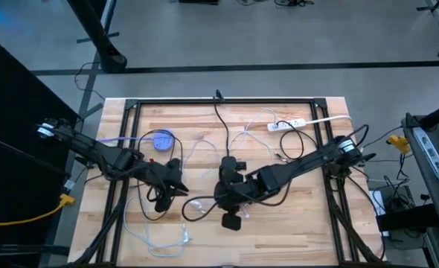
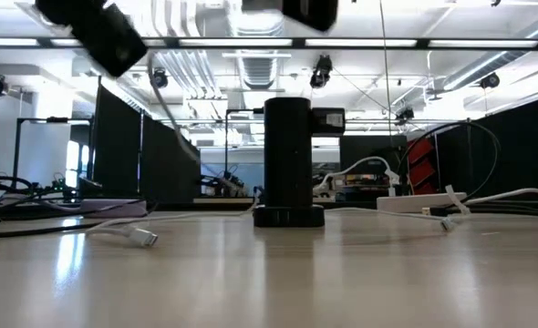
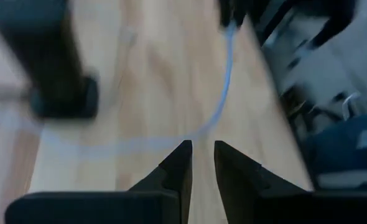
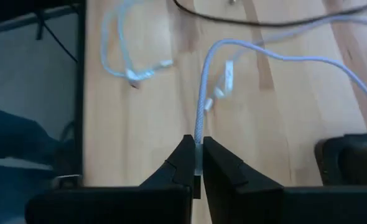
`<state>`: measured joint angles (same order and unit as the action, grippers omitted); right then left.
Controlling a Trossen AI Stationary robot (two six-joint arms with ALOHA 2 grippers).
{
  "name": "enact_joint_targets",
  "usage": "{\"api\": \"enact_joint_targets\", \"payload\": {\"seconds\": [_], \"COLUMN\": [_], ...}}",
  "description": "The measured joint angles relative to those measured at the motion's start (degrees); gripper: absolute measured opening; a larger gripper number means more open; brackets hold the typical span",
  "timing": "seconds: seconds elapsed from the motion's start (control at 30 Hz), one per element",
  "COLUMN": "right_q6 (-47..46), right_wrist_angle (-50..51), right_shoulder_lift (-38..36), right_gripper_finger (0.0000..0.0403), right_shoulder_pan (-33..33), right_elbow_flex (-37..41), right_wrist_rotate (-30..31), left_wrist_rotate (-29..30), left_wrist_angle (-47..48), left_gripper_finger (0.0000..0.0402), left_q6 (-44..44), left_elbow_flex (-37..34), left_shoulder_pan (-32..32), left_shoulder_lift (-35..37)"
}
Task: Insert USB
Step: Insert the purple charger cable into the black charger adapter
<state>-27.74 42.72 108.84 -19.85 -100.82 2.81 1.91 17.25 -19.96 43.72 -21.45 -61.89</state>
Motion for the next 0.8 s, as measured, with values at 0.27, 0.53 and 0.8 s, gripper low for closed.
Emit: {"api": "enact_joint_targets", "payload": {"seconds": [0.27,0.53,0.8], "right_q6": [1.3,2.4,7.7], "right_wrist_angle": [1.7,2.5,12.1], "right_shoulder_lift": [3.4,4.0,3.9], "right_gripper_finger": [0.0001,0.0000,0.0002], "right_shoulder_pan": [0.8,0.8,-1.9], "right_elbow_flex": [-10.7,-12.3,-11.5], "right_wrist_rotate": [-0.1,1.7,1.7], "left_wrist_rotate": [-2.9,-6.4,-6.4], "left_wrist_angle": [-3.0,-4.2,-2.7], "left_gripper_finger": [0.0081,0.0172,0.0227], "left_q6": [6.9,6.1,5.1], "left_elbow_flex": [3.0,4.0,4.3], "left_shoulder_pan": [0.1,0.1,0.0], "left_shoulder_lift": [-2.3,-5.6,-7.7]}}
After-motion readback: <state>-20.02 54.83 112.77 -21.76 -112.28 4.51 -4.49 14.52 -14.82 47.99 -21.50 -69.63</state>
